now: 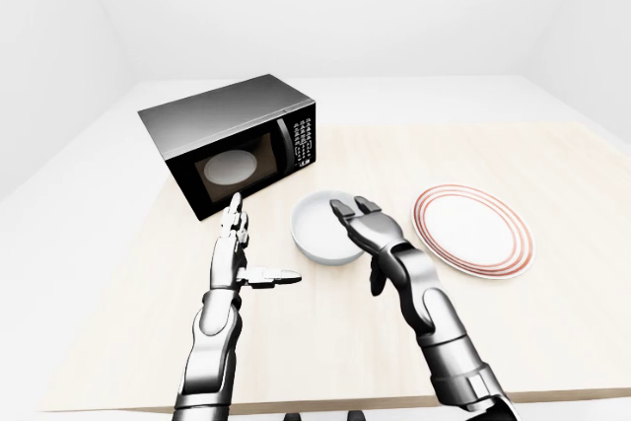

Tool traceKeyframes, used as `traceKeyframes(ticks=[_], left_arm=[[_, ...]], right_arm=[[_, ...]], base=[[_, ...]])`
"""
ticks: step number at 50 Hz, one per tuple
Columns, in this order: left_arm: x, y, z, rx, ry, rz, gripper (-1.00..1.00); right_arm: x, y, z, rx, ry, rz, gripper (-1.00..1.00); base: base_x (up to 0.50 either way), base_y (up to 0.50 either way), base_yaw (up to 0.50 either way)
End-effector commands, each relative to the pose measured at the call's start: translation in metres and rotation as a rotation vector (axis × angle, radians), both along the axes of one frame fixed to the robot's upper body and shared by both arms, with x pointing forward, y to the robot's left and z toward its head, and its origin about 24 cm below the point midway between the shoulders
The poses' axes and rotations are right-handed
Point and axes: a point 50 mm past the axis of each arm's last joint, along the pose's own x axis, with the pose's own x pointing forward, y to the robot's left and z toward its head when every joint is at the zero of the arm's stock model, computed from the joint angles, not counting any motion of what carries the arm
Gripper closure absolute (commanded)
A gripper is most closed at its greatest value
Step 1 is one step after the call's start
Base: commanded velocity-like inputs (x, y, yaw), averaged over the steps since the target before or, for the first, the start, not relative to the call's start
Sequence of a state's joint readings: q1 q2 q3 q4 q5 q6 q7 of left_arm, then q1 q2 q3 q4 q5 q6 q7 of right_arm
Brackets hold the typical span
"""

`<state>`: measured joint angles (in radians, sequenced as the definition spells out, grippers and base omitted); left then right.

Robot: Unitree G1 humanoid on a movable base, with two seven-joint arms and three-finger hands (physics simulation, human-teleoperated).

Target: Pick up the white bowl and put it on the plate.

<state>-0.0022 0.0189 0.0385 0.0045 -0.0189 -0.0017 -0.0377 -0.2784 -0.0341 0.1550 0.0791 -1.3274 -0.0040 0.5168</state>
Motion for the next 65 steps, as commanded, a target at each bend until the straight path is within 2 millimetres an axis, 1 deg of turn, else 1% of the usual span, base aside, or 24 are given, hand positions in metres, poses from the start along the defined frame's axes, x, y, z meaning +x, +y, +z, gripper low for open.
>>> traceKeyframes(ticks=[1, 21, 44, 65], left_arm=[[0.0, 0.0, 0.0, 0.0, 0.0, 0.0, -1.0], [0.0, 0.0, 0.0, 0.0, 0.0, 0.0, -1.0], [0.0, 0.0, 0.0, 0.0, 0.0, 0.0, -1.0], [0.0, 0.0, 0.0, 0.0, 0.0, 0.0, -1.0]], right_arm=[[0.003, 0.003, -0.007, -0.077, 0.082, 0.053, -1.0], [0.009, 0.013, -0.004, -0.093, 0.089, 0.092, -1.0], [0.011, 0.022, -0.011, -0.121, 0.106, 0.119, -1.0], [0.01, 0.021, -0.021, -0.155, 0.152, 0.122, -1.0]], base=[[0.0, 0.0, 0.0], [0.0, 0.0, 0.0], [0.0, 0.0, 0.0], [0.0, 0.0, 0.0]])
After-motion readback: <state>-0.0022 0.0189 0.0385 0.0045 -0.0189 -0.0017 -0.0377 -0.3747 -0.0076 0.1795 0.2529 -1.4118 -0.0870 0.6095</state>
